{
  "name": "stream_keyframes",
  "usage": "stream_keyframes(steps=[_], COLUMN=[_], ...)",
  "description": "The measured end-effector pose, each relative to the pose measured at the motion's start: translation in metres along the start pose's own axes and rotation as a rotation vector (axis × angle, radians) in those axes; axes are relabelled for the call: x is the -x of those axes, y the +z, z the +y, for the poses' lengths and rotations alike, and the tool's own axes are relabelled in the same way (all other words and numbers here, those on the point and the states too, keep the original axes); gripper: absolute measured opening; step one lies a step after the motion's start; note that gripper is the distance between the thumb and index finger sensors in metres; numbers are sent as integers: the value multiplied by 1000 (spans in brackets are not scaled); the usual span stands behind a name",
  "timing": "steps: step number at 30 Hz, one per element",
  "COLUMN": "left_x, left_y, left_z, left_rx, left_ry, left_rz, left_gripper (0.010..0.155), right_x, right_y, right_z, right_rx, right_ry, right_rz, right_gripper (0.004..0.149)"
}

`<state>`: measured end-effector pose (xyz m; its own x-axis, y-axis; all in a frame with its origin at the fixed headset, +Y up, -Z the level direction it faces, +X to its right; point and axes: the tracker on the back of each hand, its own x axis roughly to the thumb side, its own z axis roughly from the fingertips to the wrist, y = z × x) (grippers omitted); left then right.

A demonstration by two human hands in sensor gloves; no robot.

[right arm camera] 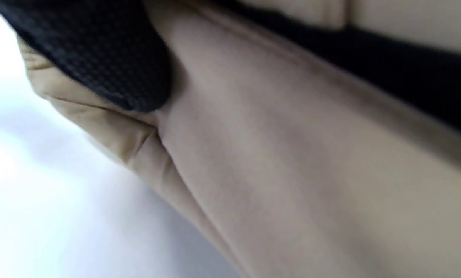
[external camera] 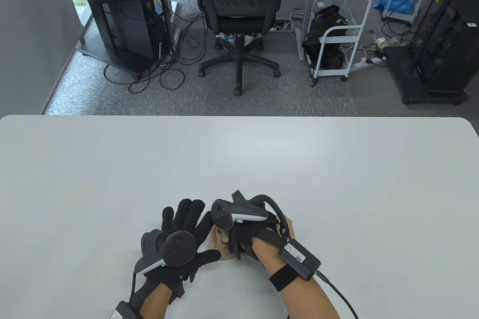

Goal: Twist to extend twist pen refills

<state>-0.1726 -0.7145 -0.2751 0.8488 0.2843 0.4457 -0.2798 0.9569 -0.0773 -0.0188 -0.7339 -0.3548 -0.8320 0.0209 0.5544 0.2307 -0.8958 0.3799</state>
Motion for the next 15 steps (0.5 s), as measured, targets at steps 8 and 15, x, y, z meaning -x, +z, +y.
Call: stream_keyframes(steps=[8, 15], left_x=[2, 3], left_y=[-1, -1], left_z=[-1, -1], left_rx=[35, 66], left_ry=[-4, 8], left_rz=[19, 42], left_gripper=[95, 97], right_x=[-3, -2], right_y=[-9, 1], right_z=[12, 11], right_rx=[-83, -112], right_ry=[-17, -15], right_rz=[3, 22], right_gripper=[110, 120])
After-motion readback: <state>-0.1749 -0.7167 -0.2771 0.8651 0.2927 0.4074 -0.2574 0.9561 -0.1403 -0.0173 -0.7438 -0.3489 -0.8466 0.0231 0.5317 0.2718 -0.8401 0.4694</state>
